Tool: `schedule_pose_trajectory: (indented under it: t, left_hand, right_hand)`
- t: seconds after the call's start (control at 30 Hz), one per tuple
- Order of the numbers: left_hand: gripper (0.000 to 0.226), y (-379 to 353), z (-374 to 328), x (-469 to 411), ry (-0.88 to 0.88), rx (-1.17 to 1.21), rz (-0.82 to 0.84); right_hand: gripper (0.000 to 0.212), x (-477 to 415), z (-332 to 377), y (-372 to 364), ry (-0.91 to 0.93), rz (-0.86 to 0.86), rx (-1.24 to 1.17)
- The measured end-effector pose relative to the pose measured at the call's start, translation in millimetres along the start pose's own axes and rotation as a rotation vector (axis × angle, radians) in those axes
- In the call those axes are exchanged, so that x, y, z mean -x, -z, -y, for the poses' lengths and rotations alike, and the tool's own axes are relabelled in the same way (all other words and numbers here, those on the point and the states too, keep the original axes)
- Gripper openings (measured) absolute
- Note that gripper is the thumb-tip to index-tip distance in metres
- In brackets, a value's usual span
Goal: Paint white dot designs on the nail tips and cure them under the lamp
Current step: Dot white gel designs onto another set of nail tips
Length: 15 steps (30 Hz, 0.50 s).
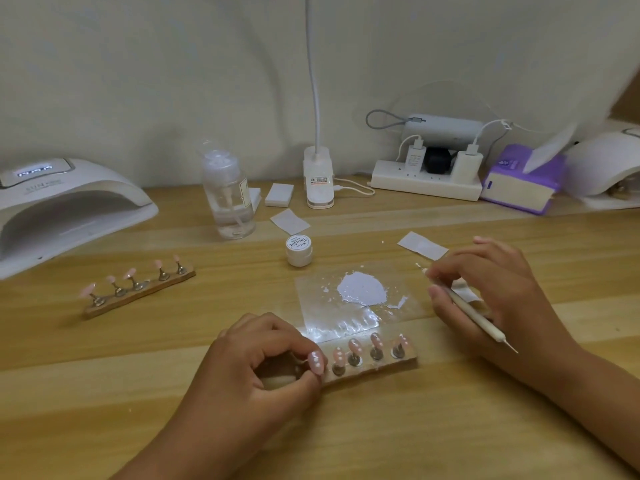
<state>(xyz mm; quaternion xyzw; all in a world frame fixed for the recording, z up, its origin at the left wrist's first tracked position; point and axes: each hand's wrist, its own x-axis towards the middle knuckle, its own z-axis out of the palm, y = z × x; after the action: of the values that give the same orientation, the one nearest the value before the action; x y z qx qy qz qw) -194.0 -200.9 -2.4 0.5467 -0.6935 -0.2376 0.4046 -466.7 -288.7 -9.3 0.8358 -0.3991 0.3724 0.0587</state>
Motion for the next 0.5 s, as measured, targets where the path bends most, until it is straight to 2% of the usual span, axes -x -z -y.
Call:
schedule_pose_trajectory:
  t: [0.37, 0.5]
  left_hand:
    - [0.018, -1.7, -2.0, 5.8, 0.018, -0.217, 0.031]
    - [0.01, -2.5, -1.5, 6.3, -0.004, -0.25, 0.041]
  right_hand:
    - [0.028, -1.0, 3.7, 0.3, -0.025, -0.019, -0.019]
    - [0.028, -1.2, 4.6, 0.9, -0.033, -0.022, -0.026]
